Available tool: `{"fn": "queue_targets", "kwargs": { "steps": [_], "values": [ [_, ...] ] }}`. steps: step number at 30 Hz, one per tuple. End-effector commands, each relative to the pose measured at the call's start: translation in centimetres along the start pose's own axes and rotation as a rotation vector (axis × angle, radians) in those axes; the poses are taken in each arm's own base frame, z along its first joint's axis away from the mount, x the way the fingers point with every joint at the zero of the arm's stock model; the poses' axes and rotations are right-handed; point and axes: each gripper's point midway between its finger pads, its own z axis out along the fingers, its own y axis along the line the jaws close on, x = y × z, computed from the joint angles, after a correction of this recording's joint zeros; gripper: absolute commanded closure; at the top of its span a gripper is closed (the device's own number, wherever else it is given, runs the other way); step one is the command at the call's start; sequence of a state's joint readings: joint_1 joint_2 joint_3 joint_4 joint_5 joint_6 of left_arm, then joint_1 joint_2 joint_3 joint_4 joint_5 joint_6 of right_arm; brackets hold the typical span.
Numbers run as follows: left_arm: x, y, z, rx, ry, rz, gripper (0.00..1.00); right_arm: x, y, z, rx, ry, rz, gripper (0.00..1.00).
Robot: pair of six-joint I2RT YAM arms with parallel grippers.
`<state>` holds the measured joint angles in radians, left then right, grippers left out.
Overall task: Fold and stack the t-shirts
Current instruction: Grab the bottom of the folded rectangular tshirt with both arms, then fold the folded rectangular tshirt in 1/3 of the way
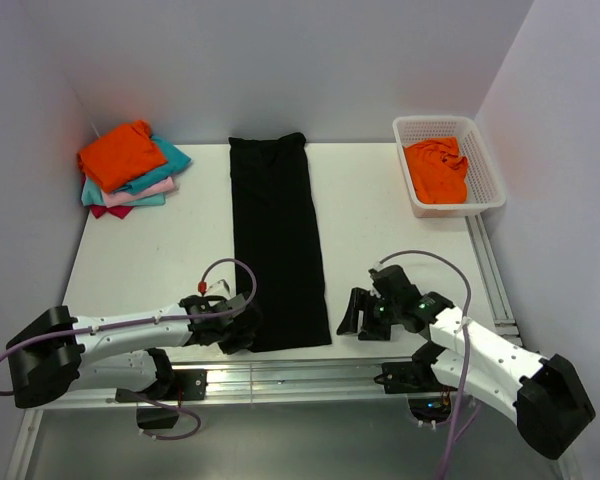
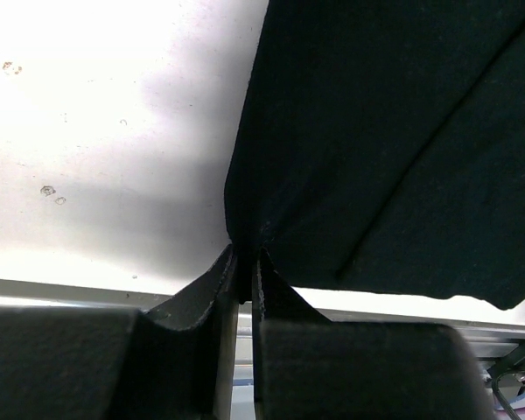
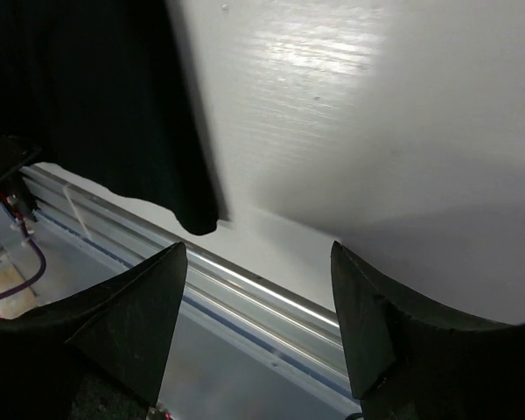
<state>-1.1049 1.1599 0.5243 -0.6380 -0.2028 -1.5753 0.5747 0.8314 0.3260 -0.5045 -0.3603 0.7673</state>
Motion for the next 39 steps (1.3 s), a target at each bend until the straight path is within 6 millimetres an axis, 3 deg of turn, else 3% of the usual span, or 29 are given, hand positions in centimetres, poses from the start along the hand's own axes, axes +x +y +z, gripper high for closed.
{"fn": "queue_targets", "kwargs": {
  "steps": [1,8,16,20,22,23,25,26,29,30,31,33,35,39],
  "values": [
    [-0.1,1.8,0.3,-0.051,-0.009,0.009,0.88,-0.6,2.7,0.6,-0.094,-0.019,-0.019,0.27],
    [0.0,1.5,0.5,-0.055,-0.007,0.034,0.89,0.8,3.9,2.6,-0.073,0.05,-0.067,0.28],
    [-0.1,1.5,0.3,-0.045,-0.007,0.035,0.89,0.5,3.7,3.7,-0.057,0.047,-0.071,0.36],
    [0.0,1.6,0.3,-0.037,-0.004,0.03,0.9,0.8,3.1,4.6,-0.033,0.078,-0.064,0.58],
    [0.0,1.6,0.3,-0.037,-0.003,0.035,0.9,0.9,3.1,4.8,-0.032,0.084,-0.065,0.64],
    [0.0,1.6,0.3,-0.039,-0.003,0.035,0.9,0.9,3.0,4.9,-0.028,0.085,-0.066,0.8],
    [0.0,1.5,0.2,-0.042,-0.004,0.042,0.92,0.9,2.8,4.7,-0.015,0.084,-0.063,0.92],
    [0.0,1.5,0.1,-0.042,-0.004,0.045,0.93,0.7,3.0,4.4,-0.019,0.071,-0.069,0.99],
    [-0.5,1.2,-1.1,-0.046,-0.017,0.054,1.0,0.4,3.1,3.1,-0.005,0.051,-0.096,1.0],
    [-0.8,0.1,-2.2,-0.02,-0.03,0.048,1.0,0.3,3.4,2.5,-0.007,0.046,-0.106,1.0],
    [-1.0,0.6,-3.2,-0.029,-0.048,0.068,1.0,0.7,3.1,1.5,0.005,0.054,-0.119,1.0],
    [-1.1,-0.6,-5.0,0.006,-0.053,0.067,1.0,1.1,2.7,0.0,0.035,0.06,-0.128,1.0],
    [-1.0,0.0,-6.2,-0.012,-0.046,0.088,1.0,1.1,2.9,-1.6,0.023,0.033,-0.146,1.0],
    [-1.0,-0.8,-8.9,0.011,-0.025,0.095,1.0,1.9,2.8,-4.1,0.032,0.038,-0.131,1.0]
  ]
}}
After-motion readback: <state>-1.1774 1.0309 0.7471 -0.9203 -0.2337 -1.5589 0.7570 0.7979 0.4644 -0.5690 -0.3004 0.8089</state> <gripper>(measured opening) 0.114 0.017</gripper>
